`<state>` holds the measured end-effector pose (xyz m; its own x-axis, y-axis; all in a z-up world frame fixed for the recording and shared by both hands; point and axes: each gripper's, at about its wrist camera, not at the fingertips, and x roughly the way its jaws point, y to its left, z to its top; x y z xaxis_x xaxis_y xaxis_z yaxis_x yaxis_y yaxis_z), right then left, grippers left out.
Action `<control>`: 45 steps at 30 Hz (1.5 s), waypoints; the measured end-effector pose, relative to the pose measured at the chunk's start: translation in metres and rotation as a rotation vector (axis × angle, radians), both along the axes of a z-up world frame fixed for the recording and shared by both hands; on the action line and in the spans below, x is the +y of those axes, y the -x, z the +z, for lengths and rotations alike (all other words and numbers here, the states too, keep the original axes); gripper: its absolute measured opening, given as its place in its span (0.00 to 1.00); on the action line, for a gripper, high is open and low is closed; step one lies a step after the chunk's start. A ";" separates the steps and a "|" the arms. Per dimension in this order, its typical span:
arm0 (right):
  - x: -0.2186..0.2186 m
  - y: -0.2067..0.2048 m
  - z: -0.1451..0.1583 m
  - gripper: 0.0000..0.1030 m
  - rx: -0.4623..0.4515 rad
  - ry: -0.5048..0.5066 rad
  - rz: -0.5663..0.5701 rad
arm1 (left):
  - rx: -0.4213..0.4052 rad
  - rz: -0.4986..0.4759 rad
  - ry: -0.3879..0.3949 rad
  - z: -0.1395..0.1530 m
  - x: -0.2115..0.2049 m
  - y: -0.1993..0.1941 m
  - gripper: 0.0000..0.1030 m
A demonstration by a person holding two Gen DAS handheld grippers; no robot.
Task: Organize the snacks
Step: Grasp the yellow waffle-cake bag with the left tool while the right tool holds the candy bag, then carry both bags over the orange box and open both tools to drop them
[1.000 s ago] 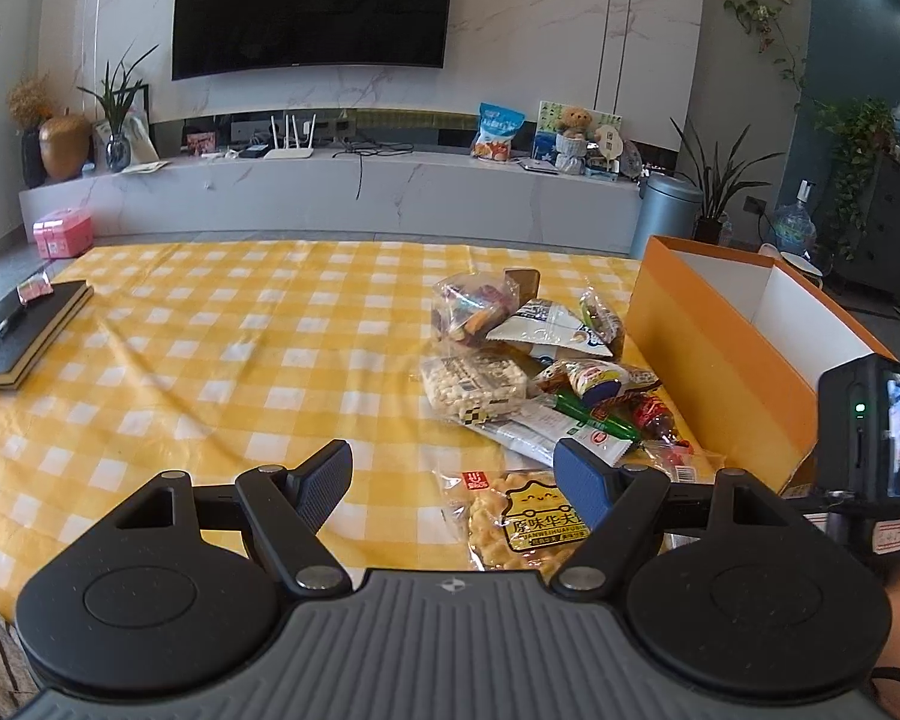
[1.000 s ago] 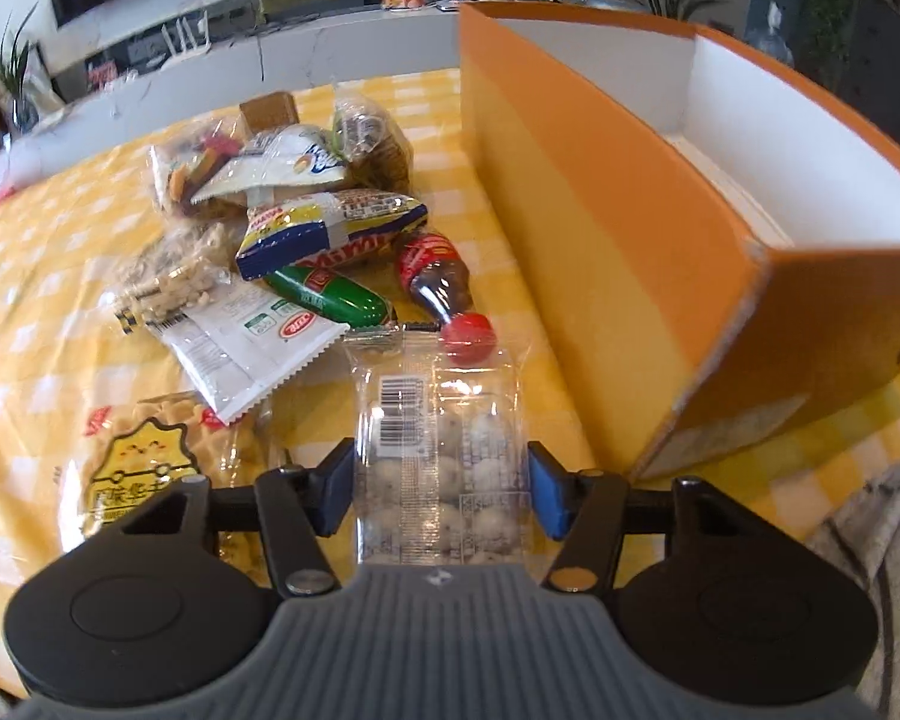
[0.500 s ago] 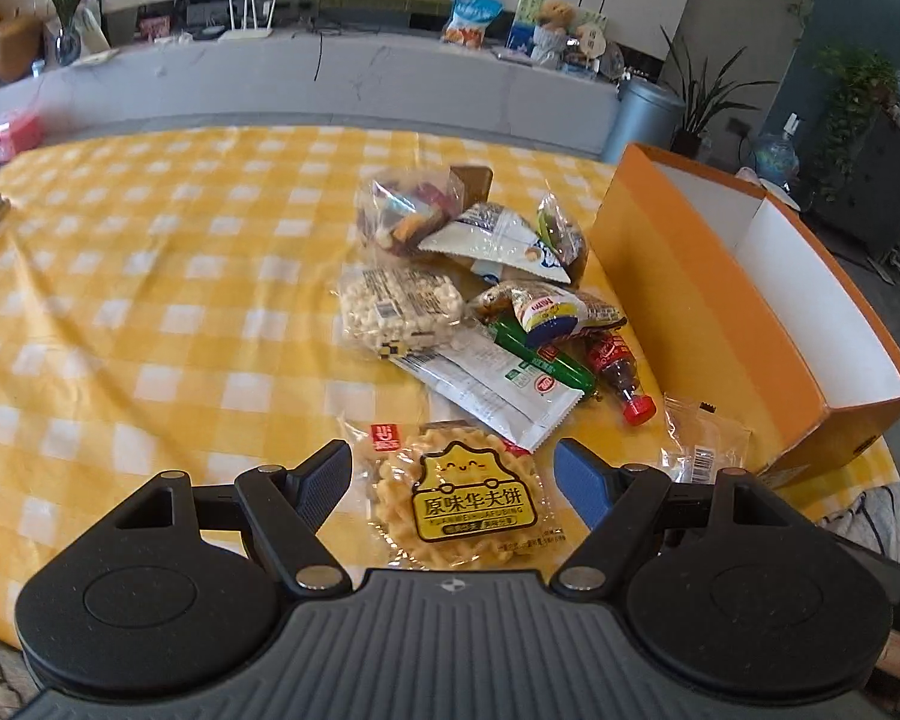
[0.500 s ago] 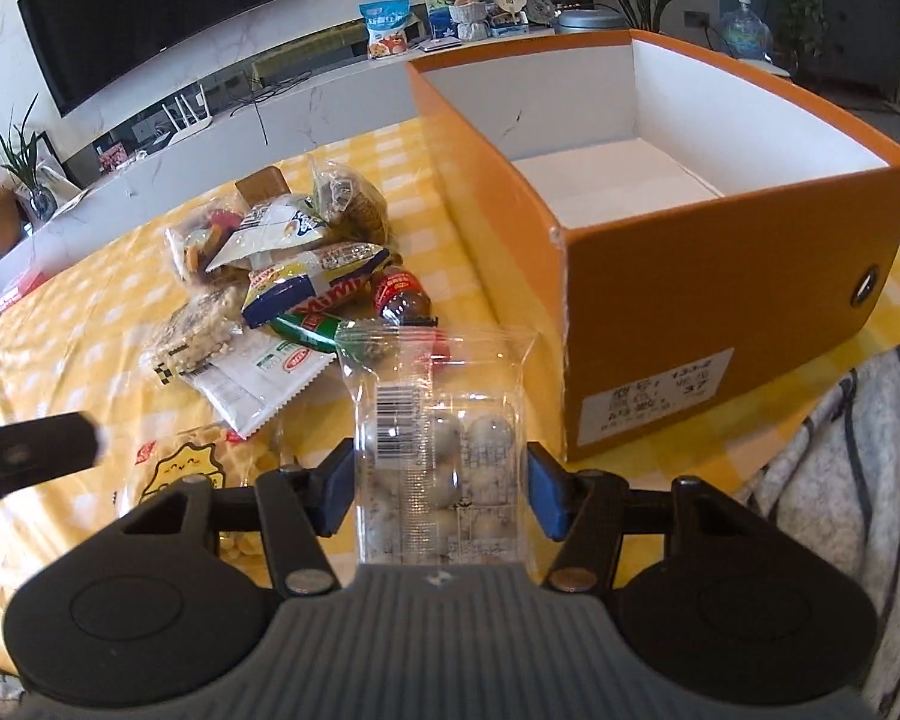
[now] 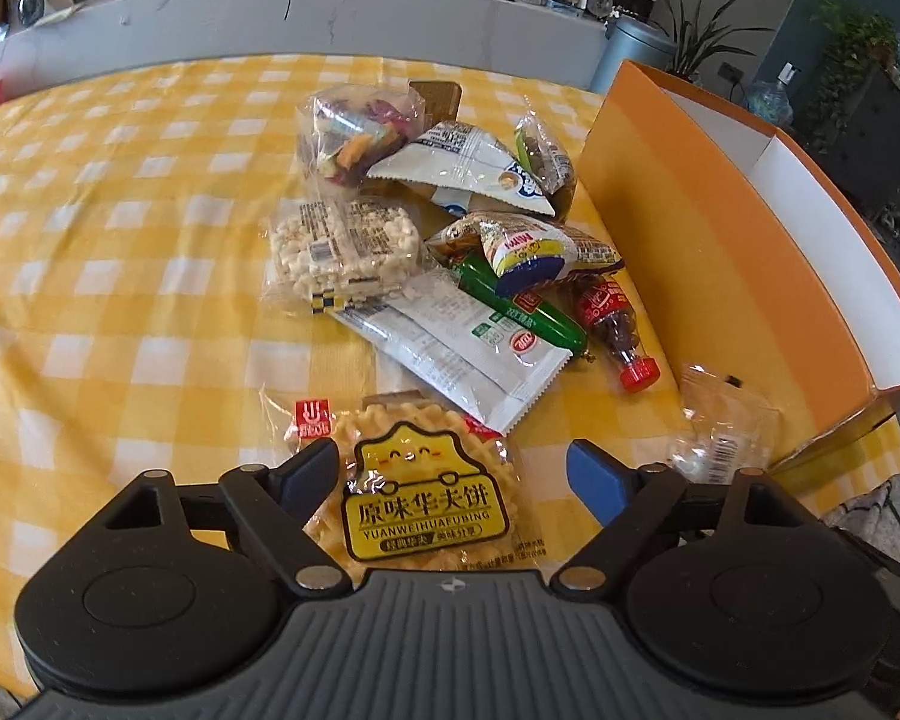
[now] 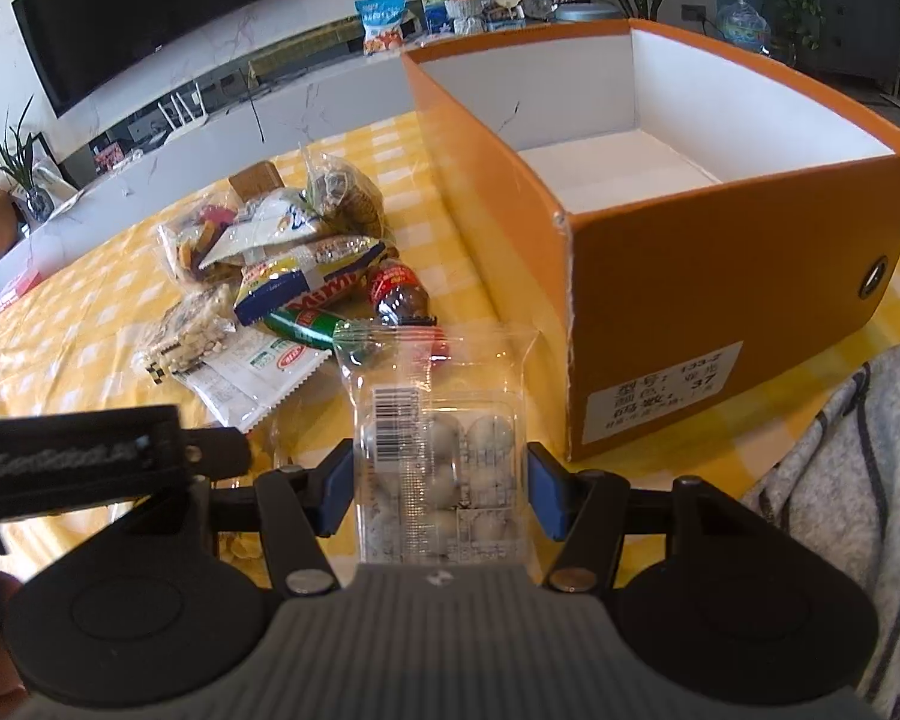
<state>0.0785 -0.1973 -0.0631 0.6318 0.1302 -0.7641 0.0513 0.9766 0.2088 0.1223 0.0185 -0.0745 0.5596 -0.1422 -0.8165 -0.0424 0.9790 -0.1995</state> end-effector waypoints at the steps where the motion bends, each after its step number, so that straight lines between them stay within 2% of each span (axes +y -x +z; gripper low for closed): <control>1: -0.001 0.002 0.002 0.56 -0.010 -0.002 -0.001 | -0.001 -0.001 -0.008 -0.001 0.000 0.000 0.99; 4: 0.000 0.012 0.008 0.56 -0.039 0.008 0.010 | -0.004 0.002 -0.068 -0.008 -0.002 -0.001 1.00; 7: -0.001 0.022 0.011 0.56 -0.071 0.014 0.038 | -0.012 -0.039 -0.181 -0.022 -0.010 -0.002 1.00; 11: -0.007 0.022 0.014 0.56 -0.075 -0.016 0.024 | -0.048 -0.070 -0.257 -0.027 -0.023 0.004 1.00; 15: -0.007 0.020 0.013 0.56 -0.073 -0.012 0.028 | -0.041 -0.084 -0.305 -0.033 -0.031 0.003 1.00; 21: -0.008 0.020 0.013 0.56 -0.068 -0.021 0.024 | -0.037 -0.055 -0.258 -0.030 -0.023 0.005 1.00; 27: -0.009 0.017 0.013 0.56 -0.060 -0.028 0.036 | -0.095 -0.048 -0.241 -0.023 -0.022 0.018 0.97; 35: -0.008 0.017 0.013 0.56 -0.065 -0.037 0.055 | -0.091 -0.023 -0.194 -0.020 -0.009 0.025 0.97; 36: -0.008 0.017 0.013 0.56 -0.065 -0.035 0.056 | -0.083 -0.021 -0.202 -0.022 -0.008 0.024 0.99; 39: -0.007 0.016 0.013 0.56 -0.063 -0.032 0.058 | -0.062 -0.054 -0.308 -0.032 -0.017 0.019 1.00; 45: -0.006 0.015 0.013 0.56 -0.061 -0.029 0.058 | -0.080 -0.028 -0.274 -0.037 -0.012 0.019 1.00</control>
<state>0.0632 -0.2032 -0.0503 0.6680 0.1898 -0.7196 -0.0193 0.9710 0.2382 0.1037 0.0066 -0.1114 0.6226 0.0616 -0.7801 -0.0098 0.9974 0.0710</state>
